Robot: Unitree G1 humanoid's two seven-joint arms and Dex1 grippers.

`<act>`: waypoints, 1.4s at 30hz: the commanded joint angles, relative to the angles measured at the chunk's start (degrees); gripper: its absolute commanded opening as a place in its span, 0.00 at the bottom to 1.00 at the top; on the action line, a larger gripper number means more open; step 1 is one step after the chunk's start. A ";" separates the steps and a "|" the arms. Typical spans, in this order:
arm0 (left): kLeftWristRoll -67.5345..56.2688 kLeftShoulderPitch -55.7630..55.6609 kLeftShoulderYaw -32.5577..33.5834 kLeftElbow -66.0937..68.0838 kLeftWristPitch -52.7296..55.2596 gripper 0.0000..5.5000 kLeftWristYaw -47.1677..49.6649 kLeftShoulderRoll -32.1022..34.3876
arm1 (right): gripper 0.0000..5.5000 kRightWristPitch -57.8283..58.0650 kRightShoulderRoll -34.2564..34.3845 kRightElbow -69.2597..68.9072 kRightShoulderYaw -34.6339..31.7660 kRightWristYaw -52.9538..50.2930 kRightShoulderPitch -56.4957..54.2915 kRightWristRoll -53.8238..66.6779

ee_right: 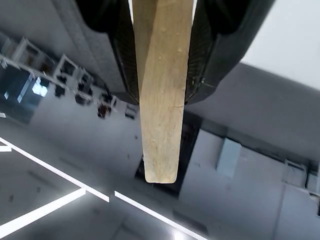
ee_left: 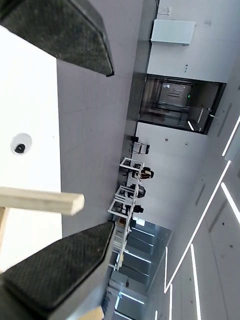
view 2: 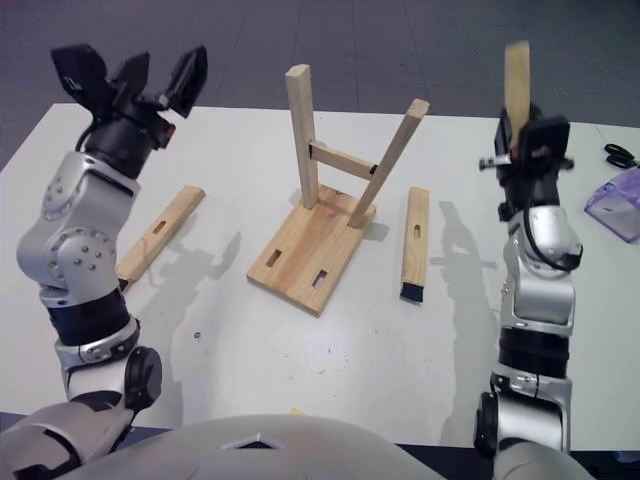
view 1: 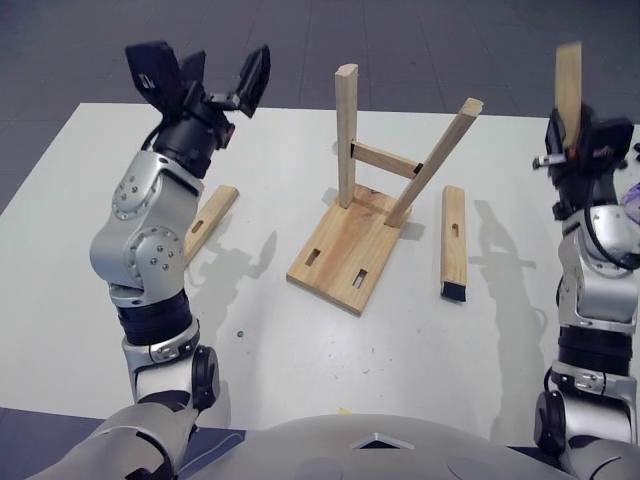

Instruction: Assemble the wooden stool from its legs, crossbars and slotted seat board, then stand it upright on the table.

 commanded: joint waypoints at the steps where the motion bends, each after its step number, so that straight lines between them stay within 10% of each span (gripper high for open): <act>1: -6.13 -5.08 -1.86 -1.95 3.73 0.98 -3.14 1.10 | 0.24 0.78 1.96 -7.12 4.95 3.31 -5.23 1.80; 13: -24.39 -4.56 -2.05 -2.51 8.90 0.98 3.56 -4.41 | 0.24 4.34 3.39 -15.37 15.83 17.39 -2.25 8.29; 42: -30.30 -3.68 -6.04 -2.96 7.85 0.11 8.41 -2.56 | 0.24 4.63 6.79 -16.99 18.75 17.26 -1.20 4.97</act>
